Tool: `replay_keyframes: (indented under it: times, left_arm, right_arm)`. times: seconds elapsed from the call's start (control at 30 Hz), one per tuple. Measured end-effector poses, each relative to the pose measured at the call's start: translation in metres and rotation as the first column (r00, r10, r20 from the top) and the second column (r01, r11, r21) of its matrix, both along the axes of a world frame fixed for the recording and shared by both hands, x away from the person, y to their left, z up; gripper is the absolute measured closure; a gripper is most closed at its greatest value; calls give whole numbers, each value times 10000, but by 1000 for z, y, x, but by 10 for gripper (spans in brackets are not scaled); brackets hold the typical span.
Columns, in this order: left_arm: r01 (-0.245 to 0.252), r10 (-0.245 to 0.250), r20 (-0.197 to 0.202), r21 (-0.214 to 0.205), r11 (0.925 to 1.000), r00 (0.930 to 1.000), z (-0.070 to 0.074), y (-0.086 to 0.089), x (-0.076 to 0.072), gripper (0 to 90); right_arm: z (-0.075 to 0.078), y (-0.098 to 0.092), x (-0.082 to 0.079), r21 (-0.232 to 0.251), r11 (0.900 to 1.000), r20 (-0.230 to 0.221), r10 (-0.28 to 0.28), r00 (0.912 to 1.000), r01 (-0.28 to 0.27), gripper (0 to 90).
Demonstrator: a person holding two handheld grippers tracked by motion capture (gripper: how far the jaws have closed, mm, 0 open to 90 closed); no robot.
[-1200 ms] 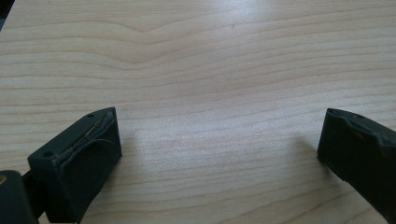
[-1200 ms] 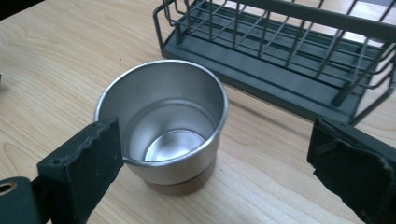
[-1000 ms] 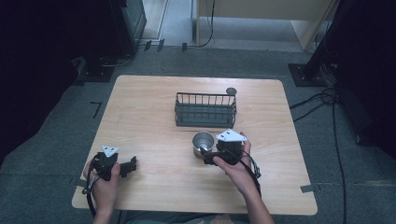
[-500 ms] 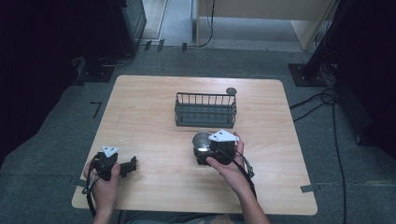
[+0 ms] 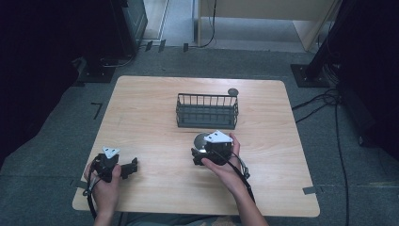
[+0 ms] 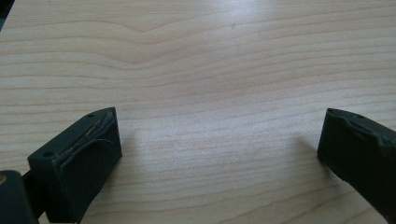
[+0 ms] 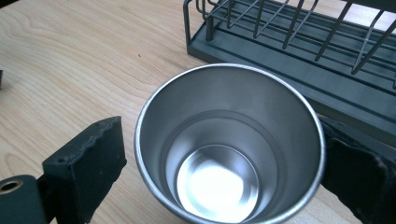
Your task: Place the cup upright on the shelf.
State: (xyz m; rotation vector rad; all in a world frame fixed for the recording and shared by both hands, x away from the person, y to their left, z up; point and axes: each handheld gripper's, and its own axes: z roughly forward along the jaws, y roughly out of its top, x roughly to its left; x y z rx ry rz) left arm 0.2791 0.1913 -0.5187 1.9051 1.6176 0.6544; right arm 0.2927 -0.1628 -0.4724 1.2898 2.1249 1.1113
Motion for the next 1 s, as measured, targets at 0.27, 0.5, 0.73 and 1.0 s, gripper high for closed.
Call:
replay_keyframes:
  times: [0.27, 0.5, 0.73, 1.0]
  left_arm:
    - [0, 0, 1, 0, 10000, 10000, 0, 0, 0, 0]
    - [-1, 1, 0, 0, 10000, 10000, 0, 0, 0, 0]
    - [1, -1, 0, 0, 10000, 10000, 0, 0, 0, 0]
    - [1, -1, -1, 0, 10000, 10000, 0, 0, 0, 0]
  right_arm:
    - [-6, 3, 4, -127, 9994, -111, -328, 9994, 327, 123]
    - [-11, 5, 6, -306, 9989, -219, -362, 9991, 356, 131]
    - [-11, 5, 6, -419, 9985, -207, -365, 9991, 356, 151]
    - [-7, 3, 5, -323, 9988, -106, -360, 9993, 356, 157]
